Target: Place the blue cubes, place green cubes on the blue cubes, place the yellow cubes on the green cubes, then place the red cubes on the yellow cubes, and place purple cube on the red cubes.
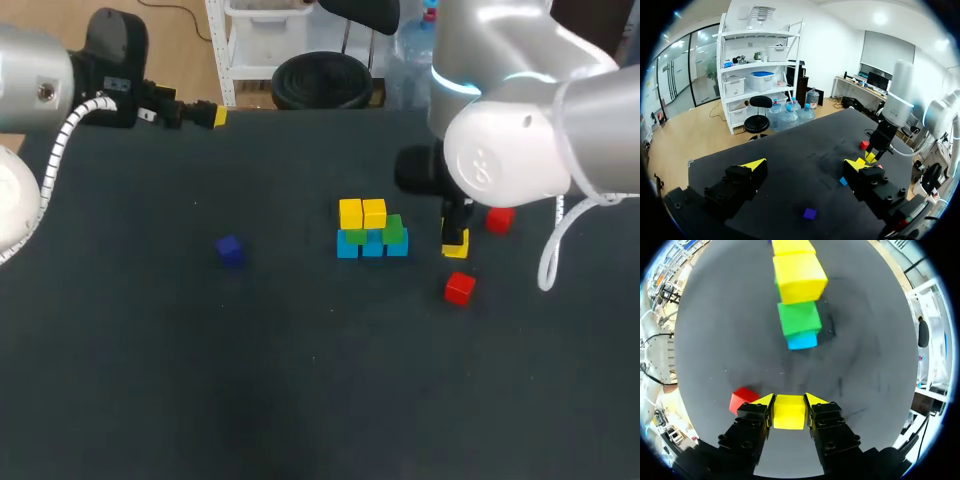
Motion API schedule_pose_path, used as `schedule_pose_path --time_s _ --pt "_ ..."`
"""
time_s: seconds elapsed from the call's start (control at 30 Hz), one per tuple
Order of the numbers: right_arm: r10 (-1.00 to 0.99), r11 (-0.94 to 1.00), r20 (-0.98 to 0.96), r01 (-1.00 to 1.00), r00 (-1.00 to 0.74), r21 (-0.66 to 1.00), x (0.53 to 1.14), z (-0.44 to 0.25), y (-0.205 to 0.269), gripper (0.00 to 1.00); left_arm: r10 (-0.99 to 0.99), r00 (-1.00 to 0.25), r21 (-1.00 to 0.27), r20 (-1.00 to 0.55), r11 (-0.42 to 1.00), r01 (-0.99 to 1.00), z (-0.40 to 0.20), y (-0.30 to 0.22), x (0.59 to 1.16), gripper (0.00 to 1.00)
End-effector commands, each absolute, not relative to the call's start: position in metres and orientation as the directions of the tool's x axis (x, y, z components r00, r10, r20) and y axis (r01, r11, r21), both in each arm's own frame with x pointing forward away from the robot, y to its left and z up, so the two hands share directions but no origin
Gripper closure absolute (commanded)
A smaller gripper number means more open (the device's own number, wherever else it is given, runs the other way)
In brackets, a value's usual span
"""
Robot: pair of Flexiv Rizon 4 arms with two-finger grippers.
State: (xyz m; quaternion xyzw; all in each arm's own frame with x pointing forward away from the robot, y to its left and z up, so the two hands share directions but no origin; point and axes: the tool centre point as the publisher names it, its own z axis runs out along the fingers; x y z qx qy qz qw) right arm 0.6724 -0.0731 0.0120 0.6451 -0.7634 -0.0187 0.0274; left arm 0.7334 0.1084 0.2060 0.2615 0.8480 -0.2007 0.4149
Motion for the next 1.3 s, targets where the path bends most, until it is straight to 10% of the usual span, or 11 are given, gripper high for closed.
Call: schedule_pose_path --time_s 0.03,0.17,0.27,0.3,0.33,0.67,0.73,0.8,1.3 --pt "-0.985 0.175 0.014 -0.983 -0.174 0.061 0.675 0.009 -0.075 1.00 0.275 -0.515 -0.125 -0.812 0.780 0.614 0.205 0.110 0.734 0.00" --pt "-0.983 0.181 0.013 -0.982 -0.181 0.059 0.676 0.008 -0.076 1.00 0.275 -0.515 -0.125 -0.812 0.780 0.614 0.205 0.110 0.734 0.00" --pt "-0.982 0.188 0.014 -0.980 -0.187 0.058 0.675 0.007 -0.076 0.44 0.275 -0.515 -0.125 -0.812 0.780 0.614 0.205 0.110 0.734 0.00" --pt "-0.982 0.189 0.015 -0.980 -0.189 0.059 0.674 0.006 -0.076 0.07 0.275 -0.515 -0.125 -0.812 0.780 0.614 0.205 0.110 0.734 0.00" --pt "-0.981 0.196 0.013 -0.979 -0.195 0.059 0.674 0.006 -0.076 0.00 0.275 -0.515 -0.125 -0.812 0.780 0.614 0.205 0.110 0.734 0.00" --pt "-0.979 0.202 0.030 -0.977 -0.200 0.072 0.666 0.008 -0.086 0.00 0.275 -0.515 -0.125 -0.812 0.780 0.614 0.205 0.110 0.734 0.00" --pt "-0.978 0.206 0.033 -0.976 -0.204 0.075 0.665 0.008 -0.088 0.44 0.275 -0.515 -0.125 -0.812 0.780 0.614 0.205 0.110 0.734 0.00" --pt "-0.977 0.211 0.034 -0.974 -0.209 0.077 0.664 0.007 -0.090 0.60 0.275 -0.515 -0.125 -0.812 0.780 0.614 0.205 0.110 0.734 0.00" --pt "-0.977 0.213 0.035 -0.973 -0.211 0.091 0.664 0.002 -0.087 1.00 0.275 -0.515 -0.125 -0.812 0.780 0.614 0.205 0.110 0.734 0.00"
